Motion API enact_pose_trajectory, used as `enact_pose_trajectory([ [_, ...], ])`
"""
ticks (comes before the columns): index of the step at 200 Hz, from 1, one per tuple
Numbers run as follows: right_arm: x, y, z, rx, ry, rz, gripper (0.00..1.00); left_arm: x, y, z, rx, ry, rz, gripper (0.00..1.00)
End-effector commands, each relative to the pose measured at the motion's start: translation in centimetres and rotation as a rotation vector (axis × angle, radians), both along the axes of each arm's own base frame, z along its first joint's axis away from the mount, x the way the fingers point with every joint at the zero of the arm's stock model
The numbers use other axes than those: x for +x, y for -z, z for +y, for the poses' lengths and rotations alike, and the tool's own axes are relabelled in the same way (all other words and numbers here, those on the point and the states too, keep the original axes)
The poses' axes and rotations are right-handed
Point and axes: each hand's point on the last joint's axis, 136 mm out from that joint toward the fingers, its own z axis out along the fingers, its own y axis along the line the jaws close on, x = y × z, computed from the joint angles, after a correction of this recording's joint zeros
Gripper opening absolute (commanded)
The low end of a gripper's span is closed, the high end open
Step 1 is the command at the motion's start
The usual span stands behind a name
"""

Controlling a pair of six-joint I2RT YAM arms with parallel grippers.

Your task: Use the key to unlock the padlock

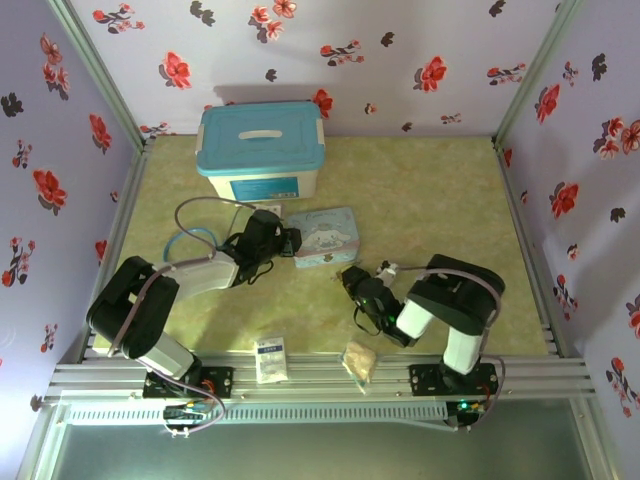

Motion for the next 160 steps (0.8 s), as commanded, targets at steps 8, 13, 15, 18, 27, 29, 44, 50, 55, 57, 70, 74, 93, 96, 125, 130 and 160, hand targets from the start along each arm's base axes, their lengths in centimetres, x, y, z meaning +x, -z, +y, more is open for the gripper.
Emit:
enact_pose_trajectory([
  [8, -5.1, 7.5, -3.7, -0.433, -0.231, 0.289, 0.0, -0.8, 2.4, 1.9, 0.108, -0.017, 0.095, 0.39],
  [13, -5.2, 7.6, -3.8, -0.437, -0.247, 0.302, 0.0, -0.7, 2.3, 1.8, 0.109, -0.016, 0.093, 0.4],
  [15, -5.2, 7.6, -3.9, -0.44, -0.252, 0.307, 0.0, -0.7, 2.2, 1.8, 0.11, -0.015, 0.093, 0.4],
  [18, -5.4, 7.7, -3.9, -0.44, -0.265, 0.313, 0.0, -0.6, 2.1, 1.8, 0.109, -0.014, 0.091, 0.4],
  [27, -5.5, 7.8, -3.9, -0.442, -0.306, 0.334, 0.0, -0.4, 1.9, 1.8, 0.109, -0.015, 0.087, 0.4],
  [29, -5.6, 7.8, -3.9, -0.441, -0.317, 0.342, 0.0, -0.4, 1.9, 1.8, 0.109, -0.014, 0.087, 0.4],
  [44, -6.2, 8.1, -4.1, -0.446, -0.382, 0.386, 0.0, -0.3, 1.4, 1.6, 0.106, -0.011, 0.084, 0.42],
  [50, -6.4, 8.1, -4.3, -0.447, -0.405, 0.406, 0.0, -0.3, 1.3, 1.6, 0.106, -0.008, 0.083, 0.43],
  [55, -6.6, 8.1, -4.4, -0.447, -0.425, 0.417, 0.0, -0.3, 1.2, 1.5, 0.106, -0.004, 0.083, 0.43],
  [57, -6.6, 8.1, -4.5, -0.446, -0.436, 0.421, 0.0, -0.3, 1.1, 1.5, 0.108, -0.003, 0.083, 0.43],
  [70, -7.1, 7.7, -4.9, -0.444, -0.482, 0.457, 0.0, -0.3, 0.9, 1.4, 0.12, 0.007, 0.081, 0.43],
  [74, -7.2, 7.5, -4.9, -0.445, -0.498, 0.461, 0.0, -0.4, 0.9, 1.4, 0.123, 0.008, 0.082, 0.43],
  [93, -7.9, 6.8, -6.1, -0.486, -0.547, 0.511, 0.0, -0.2, 0.9, 1.6, 0.117, 0.0, 0.079, 0.46],
  [96, -7.9, 6.7, -6.4, -0.491, -0.551, 0.515, 0.0, -0.1, 0.9, 1.6, 0.115, -0.002, 0.08, 0.46],
  [125, -8.5, 6.4, -8.4, -0.48, -0.572, 0.575, 0.0, 0.3, 0.4, 1.4, 0.105, -0.002, 0.071, 0.48],
  [130, -8.4, 6.3, -8.7, -0.48, -0.576, 0.581, 0.0, 0.4, 0.2, 1.3, 0.102, -0.001, 0.069, 0.48],
  [160, -8.7, 5.4, -10.4, -0.587, -0.638, 0.64, 0.01, 0.4, -0.1, 1.1, 0.096, 0.007, 0.063, 0.51],
])
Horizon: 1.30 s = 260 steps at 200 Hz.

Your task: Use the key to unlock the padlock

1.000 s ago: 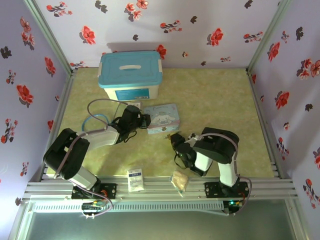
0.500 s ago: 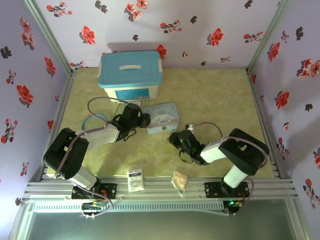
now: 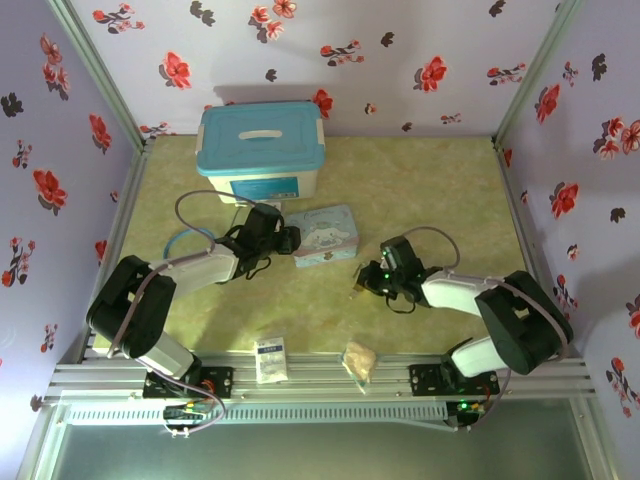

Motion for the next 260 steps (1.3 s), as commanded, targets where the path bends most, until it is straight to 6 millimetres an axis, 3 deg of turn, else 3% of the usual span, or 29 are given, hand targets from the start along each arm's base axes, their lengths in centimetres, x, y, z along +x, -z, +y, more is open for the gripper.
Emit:
enact_pose_trajectory([
  [1, -7.1, 4.6, -5.9, -0.299, -0.114, 0.293, 0.01, 0.2, 0.0, 0.3, 0.03, 0.007, 0.009, 0.51],
  [57, -5.5, 3.5, -8.0, -0.41, -0.148, 0.301, 0.12, 1.2, -1.4, -0.3, -0.006, 0.015, -0.013, 0.58],
  [104, -3.8, 3.5, -8.1, -0.461, -0.184, 0.299, 0.18, 2.2, -0.4, -3.0, -0.117, 0.048, 0.027, 0.63],
  [182, -2.3, 3.2, -8.6, -0.517, -0.184, 0.266, 0.32, 4.4, 0.2, -4.4, -0.113, 0.042, 0.041, 0.65],
  [214, -1.2, 1.9, -9.1, -0.547, -0.155, 0.202, 0.35, 6.0, -1.5, -4.2, -0.099, 0.044, 0.019, 0.66],
  [260, 0.2, -0.3, -9.2, -0.552, -0.117, 0.111, 0.39, 6.2, -4.8, -3.2, -0.1, 0.04, -0.034, 0.71],
])
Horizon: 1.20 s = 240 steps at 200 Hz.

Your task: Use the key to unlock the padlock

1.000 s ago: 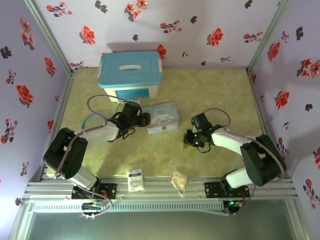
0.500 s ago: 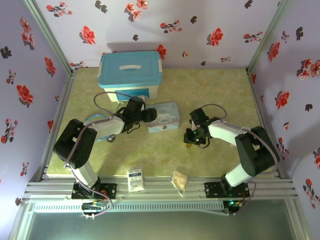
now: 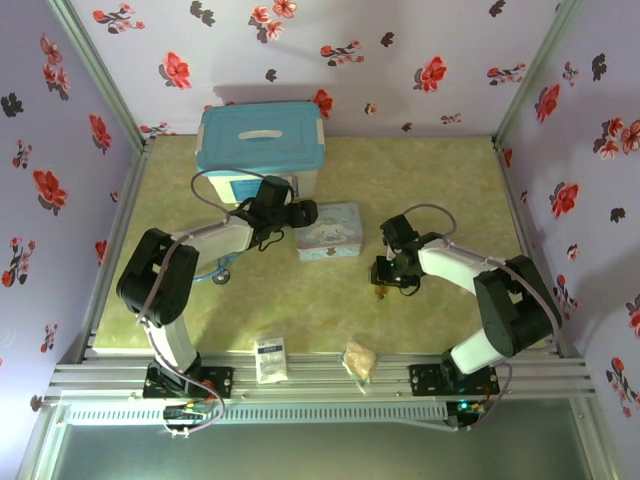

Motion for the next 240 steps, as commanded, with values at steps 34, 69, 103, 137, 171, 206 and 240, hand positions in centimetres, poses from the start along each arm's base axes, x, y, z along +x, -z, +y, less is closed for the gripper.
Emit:
enact_pose_trajectory([
  [34, 2.0, -4.5, -4.7, -0.192, 0.074, -0.2, 0.46, -1.9, -8.9, 2.4, -0.02, 0.017, -0.158, 0.73],
  [69, 4.2, -11.7, -7.9, -0.278, 0.151, -0.514, 0.83, -5.1, -12.7, 8.7, 0.019, -0.093, -0.257, 1.0],
  [103, 5.5, -15.3, -11.6, -0.275, 0.293, -0.75, 0.99, -7.3, -11.2, 17.3, 0.178, -0.281, -0.279, 1.0],
  [137, 6.5, -14.3, -15.4, -0.373, 0.372, -0.871, 0.99, -8.7, -8.2, 25.2, 0.419, -0.472, -0.312, 1.0],
  [171, 7.7, -11.1, -18.9, -0.441, 0.464, -0.965, 0.99, -8.4, -5.3, 28.2, 0.549, -0.513, -0.394, 1.0],
  [206, 10.0, -10.4, -19.0, -0.454, 0.443, -1.031, 0.99, -6.2, -1.7, 30.6, 0.543, -0.588, -0.404, 1.0],
  [240, 12.1, -9.5, -17.9, -0.419, 0.387, -1.107, 0.99, -3.8, -2.1, 31.0, 0.461, -0.576, -0.504, 1.0],
])
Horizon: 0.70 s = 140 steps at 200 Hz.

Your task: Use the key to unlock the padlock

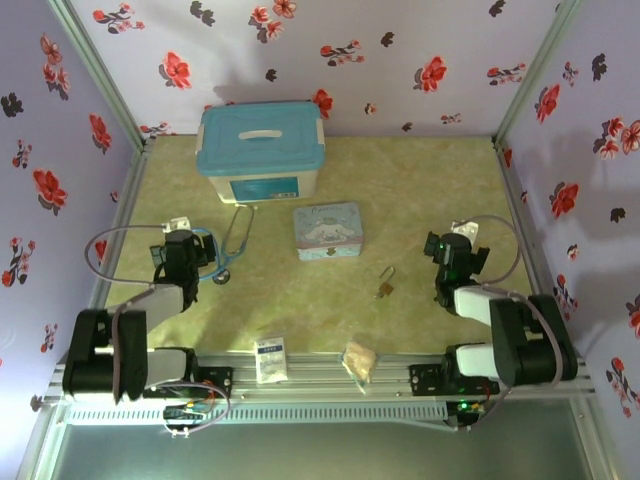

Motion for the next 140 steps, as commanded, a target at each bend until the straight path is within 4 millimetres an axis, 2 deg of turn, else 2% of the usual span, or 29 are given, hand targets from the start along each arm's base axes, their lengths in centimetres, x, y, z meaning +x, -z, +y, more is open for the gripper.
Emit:
enact_pose_trajectory([
  [1, 2.9, -3.1, 0.7, -0.02, -0.051, -0.176, 0.99, 2.8, -4.5, 0.1, -0.014, 0.051, -0.25, 1.0],
  [18, 3.4, -1.6, 1.1, -0.025, -0.077, -0.168, 0.99, 3.2, -3.8, 0.6, -0.038, 0.047, -0.256, 1.0],
  [30, 3.6, -1.9, 0.9, -0.028, -0.063, -0.194, 0.99, 3.4, -3.0, 0.7, -0.055, 0.061, -0.27, 1.0],
  [41, 3.7, -1.5, 0.5, -0.016, -0.042, -0.148, 0.99, 3.9, -2.0, 0.4, -0.063, 0.082, -0.272, 1.0],
  [46, 3.9, -1.3, 0.3, -0.011, -0.025, -0.124, 0.99, 4.2, -2.2, 0.4, -0.049, 0.095, -0.292, 1.0],
  [62, 4.4, -1.1, -0.3, 0.028, -0.024, -0.118, 0.99, 4.5, -1.3, -0.1, -0.064, 0.114, -0.213, 1.0],
  [72, 4.5, -0.9, -0.5, 0.041, -0.024, -0.108, 0.99, 5.1, -1.4, -0.3, -0.059, 0.126, -0.208, 1.0],
  [140, 4.5, -1.0, -0.3, 0.035, -0.035, -0.11, 0.99, 4.9, -1.4, 0.0, -0.038, 0.095, -0.205, 1.0],
])
